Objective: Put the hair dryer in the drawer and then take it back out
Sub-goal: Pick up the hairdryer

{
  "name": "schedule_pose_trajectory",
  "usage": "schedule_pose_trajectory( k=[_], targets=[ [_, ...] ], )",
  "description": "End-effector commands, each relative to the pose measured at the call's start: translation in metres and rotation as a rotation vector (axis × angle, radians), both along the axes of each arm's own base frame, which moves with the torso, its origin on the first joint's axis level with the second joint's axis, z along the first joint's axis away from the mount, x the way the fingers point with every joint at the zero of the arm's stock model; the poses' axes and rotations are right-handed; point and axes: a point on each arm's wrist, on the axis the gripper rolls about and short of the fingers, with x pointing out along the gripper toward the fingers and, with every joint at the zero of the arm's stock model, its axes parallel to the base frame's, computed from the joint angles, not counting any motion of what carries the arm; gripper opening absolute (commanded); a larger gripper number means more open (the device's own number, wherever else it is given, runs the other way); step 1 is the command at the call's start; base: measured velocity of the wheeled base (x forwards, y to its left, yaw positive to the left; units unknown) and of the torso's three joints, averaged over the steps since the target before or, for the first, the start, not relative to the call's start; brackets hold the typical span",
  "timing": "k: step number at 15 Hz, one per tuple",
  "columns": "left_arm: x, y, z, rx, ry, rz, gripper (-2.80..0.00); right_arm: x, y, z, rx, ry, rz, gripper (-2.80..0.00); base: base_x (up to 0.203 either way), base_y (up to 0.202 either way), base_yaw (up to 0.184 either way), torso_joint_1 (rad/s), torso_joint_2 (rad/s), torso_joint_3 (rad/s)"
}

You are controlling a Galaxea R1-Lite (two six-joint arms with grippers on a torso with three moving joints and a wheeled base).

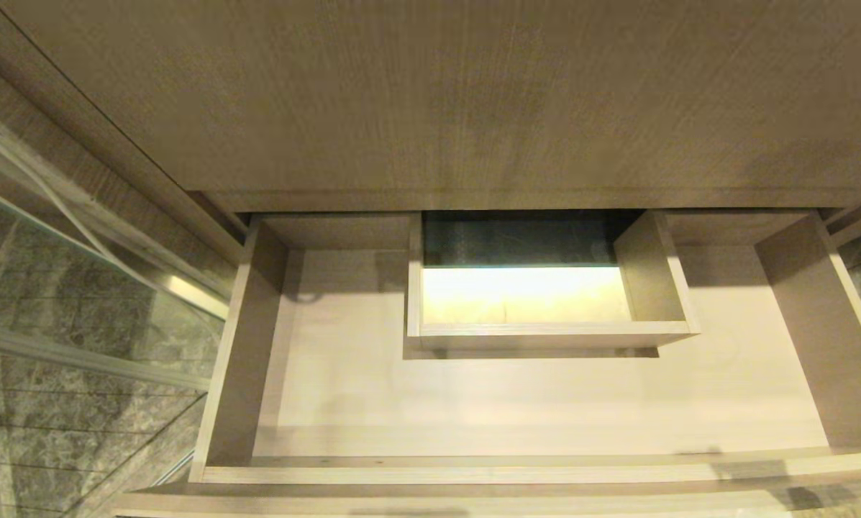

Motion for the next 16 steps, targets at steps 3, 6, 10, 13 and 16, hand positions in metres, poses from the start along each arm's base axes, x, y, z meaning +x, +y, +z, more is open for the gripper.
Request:
schedule_pose_trajectory(
  k=[3,6,10,13,16],
  targets=[
    [0.0,0.0,0.0001,0.0,0.0,0.0,-2.8,-0.0062,0.001,-0.0006,-0.006,-0.014,0.0,-2.8,0.0,0.0,0.0,0.192,0.0,0.194],
    [0.0,0.0,-0.0001,0.0,0.001,0.0,-2.8,-0.0082,0.0013,-0.0026,-0.008,-0.01,0.001,-2.8,0.0,0.0,0.0,0.043,0.0,0.041],
    [0.0,0.0,0.0,0.0,0.0,0.0,-2.8,-0.0086,0.0013,-0.0061,-0.001,0.01,-0.004,-2.8,0.0,0.0,0.0,0.0,0.0,0.0],
    [0.0,0.0,-0.0001,0.0,0.001,0.0,-2.8,-0.0093,0.0013,-0.0072,0.0,0.016,-0.005,-2.8,0.0,0.0,0.0,0.0,0.0,0.0],
    [0.0,0.0,-0.0001,0.0,0.001,0.0,-2.8,-0.0137,0.0021,-0.0077,-0.001,0.006,-0.002,-2.8,0.0,0.0,0.0,0.0,0.0,0.0]
  ],
)
